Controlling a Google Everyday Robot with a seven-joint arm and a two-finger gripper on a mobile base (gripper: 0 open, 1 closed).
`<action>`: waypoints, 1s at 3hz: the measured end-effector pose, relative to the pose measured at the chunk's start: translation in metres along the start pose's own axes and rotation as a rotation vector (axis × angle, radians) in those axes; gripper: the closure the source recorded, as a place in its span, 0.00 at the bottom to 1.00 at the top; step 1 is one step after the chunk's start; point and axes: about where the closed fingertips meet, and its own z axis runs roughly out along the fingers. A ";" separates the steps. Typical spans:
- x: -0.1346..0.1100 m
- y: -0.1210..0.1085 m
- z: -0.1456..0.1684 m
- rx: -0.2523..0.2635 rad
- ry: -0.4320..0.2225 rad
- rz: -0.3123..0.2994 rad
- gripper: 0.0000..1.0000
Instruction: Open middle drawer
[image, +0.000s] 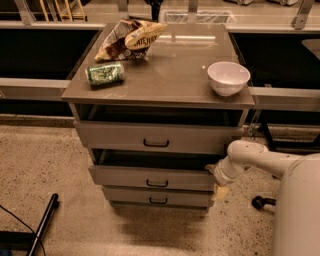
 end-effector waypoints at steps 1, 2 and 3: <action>-0.005 0.035 -0.006 -0.096 -0.026 0.002 0.27; -0.015 0.074 -0.006 -0.205 -0.048 -0.007 0.27; -0.028 0.110 -0.013 -0.280 -0.047 -0.035 0.27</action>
Offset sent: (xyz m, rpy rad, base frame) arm -0.1249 0.0103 -0.0001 0.0256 0.3250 0.1219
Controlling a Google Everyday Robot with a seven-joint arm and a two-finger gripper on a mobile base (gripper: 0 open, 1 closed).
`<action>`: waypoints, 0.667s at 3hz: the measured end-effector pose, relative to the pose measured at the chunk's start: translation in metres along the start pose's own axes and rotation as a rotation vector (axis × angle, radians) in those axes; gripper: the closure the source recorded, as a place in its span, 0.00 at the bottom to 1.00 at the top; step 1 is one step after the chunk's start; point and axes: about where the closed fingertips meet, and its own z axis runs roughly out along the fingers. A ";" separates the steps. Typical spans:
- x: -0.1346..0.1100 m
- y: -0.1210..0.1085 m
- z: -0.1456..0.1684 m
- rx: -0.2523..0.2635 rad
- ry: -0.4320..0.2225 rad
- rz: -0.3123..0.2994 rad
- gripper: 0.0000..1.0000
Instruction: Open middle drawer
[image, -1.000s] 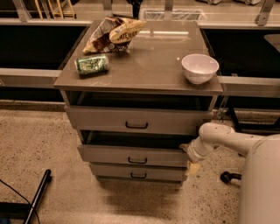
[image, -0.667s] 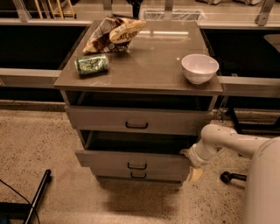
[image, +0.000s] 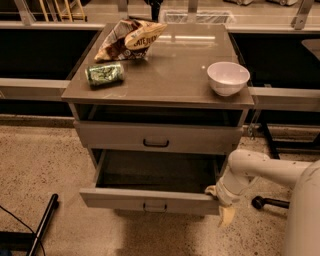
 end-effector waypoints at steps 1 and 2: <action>-0.014 0.029 -0.002 -0.047 0.013 -0.029 0.27; -0.024 0.042 -0.004 -0.058 0.035 -0.061 0.25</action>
Offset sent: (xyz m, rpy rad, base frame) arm -0.0578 0.0180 0.0264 -0.0583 0.0185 0.1213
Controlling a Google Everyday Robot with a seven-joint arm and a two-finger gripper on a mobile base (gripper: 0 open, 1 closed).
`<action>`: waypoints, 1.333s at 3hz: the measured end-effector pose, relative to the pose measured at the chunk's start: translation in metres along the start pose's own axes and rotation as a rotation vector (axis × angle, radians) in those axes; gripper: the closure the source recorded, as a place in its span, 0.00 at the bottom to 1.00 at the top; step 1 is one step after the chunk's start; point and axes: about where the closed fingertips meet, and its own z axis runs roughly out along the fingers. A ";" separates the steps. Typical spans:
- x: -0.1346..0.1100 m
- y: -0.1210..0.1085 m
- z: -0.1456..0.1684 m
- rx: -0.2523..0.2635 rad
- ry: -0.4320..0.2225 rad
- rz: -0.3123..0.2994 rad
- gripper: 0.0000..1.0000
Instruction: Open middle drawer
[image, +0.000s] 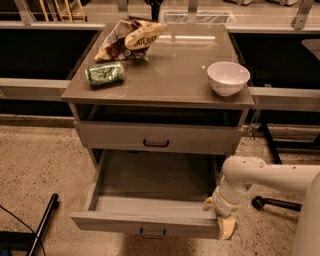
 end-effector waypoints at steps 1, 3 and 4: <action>-0.009 -0.003 -0.005 0.024 0.013 -0.045 0.24; -0.026 -0.048 -0.015 0.126 0.037 -0.103 0.41; -0.029 -0.060 -0.014 0.135 0.044 -0.100 0.72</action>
Offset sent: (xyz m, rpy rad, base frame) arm 0.0374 0.0297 0.0275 0.0077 -0.1540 0.0926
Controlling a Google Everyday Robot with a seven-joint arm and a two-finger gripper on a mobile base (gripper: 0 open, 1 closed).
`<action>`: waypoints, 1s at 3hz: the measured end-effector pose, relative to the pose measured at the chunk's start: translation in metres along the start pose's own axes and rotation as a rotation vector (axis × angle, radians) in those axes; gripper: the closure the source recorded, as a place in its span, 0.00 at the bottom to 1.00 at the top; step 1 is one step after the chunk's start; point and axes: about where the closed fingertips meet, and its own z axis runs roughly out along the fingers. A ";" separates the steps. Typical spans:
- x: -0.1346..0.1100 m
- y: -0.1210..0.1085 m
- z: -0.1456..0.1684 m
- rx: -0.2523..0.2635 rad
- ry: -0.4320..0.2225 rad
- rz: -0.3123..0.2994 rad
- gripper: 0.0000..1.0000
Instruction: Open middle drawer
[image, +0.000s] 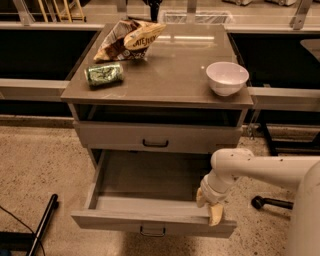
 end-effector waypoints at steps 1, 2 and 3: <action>0.000 0.001 -0.004 0.000 0.000 0.000 0.95; 0.000 0.001 -0.008 0.000 0.000 0.000 0.92; 0.000 0.004 -0.012 0.000 0.000 0.000 0.68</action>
Offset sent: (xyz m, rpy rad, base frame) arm 0.0160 0.0304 0.0008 0.0099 0.0186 0.0168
